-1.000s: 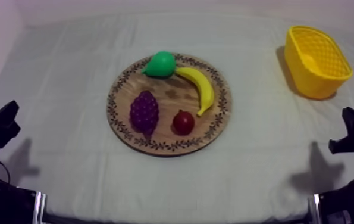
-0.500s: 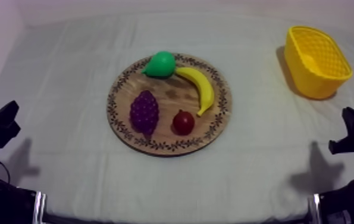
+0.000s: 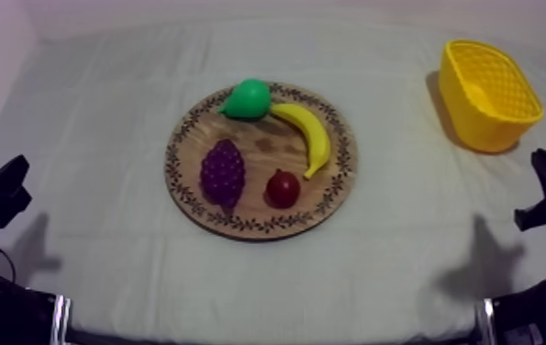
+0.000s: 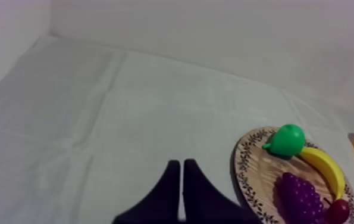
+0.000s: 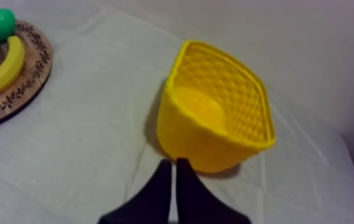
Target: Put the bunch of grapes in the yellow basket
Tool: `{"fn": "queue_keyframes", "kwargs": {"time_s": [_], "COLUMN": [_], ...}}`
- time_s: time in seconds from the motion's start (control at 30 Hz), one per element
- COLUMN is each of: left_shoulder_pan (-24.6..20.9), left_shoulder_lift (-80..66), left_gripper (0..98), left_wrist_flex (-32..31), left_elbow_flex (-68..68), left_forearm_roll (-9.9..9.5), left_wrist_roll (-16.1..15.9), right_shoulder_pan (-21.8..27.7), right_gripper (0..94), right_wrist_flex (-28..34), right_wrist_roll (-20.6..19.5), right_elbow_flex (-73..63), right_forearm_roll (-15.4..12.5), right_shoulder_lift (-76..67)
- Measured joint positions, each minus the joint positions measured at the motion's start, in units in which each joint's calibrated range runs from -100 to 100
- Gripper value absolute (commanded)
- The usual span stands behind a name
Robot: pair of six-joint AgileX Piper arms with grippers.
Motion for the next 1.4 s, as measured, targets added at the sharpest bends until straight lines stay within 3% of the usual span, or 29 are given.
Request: {"fn": "queue_keyframes", "kwargs": {"time_s": [0.3, 0.5, 1.13, 1.4], "left_shoulder_pan": [0.0, 0.0, 0.0, 0.0], "left_shoulder_lift": [0.0, 0.0, 0.0, 0.0], "left_gripper": [0.1, 0.1, 0.1, 0.1], "left_wrist_flex": [0.0, 0.0, 0.0, 0.0], "left_elbow_flex": [0.0, 0.0, 0.0, 0.0], "left_forearm_roll": [0.00, 0.00, 0.00, 0.00], "left_wrist_roll": [0.0, 0.0, -0.1, -0.1], "right_shoulder_pan": [-3.3, -6.7, -21.0, -27.6], "right_gripper": [0.4, 0.5, 0.4, 0.4], "right_wrist_flex": [3.5, 9.1, 32.8, 44.6], "right_wrist_roll": [0.8, -0.2, -9.6, -16.5], "right_elbow_flex": [-18.7, -34.0, -81.4, -95.6], "right_forearm_roll": [0.1, -0.4, 1.9, 3.1], "right_shoulder_lift": [15.4, 27.6, 61.9, 72.3]}}
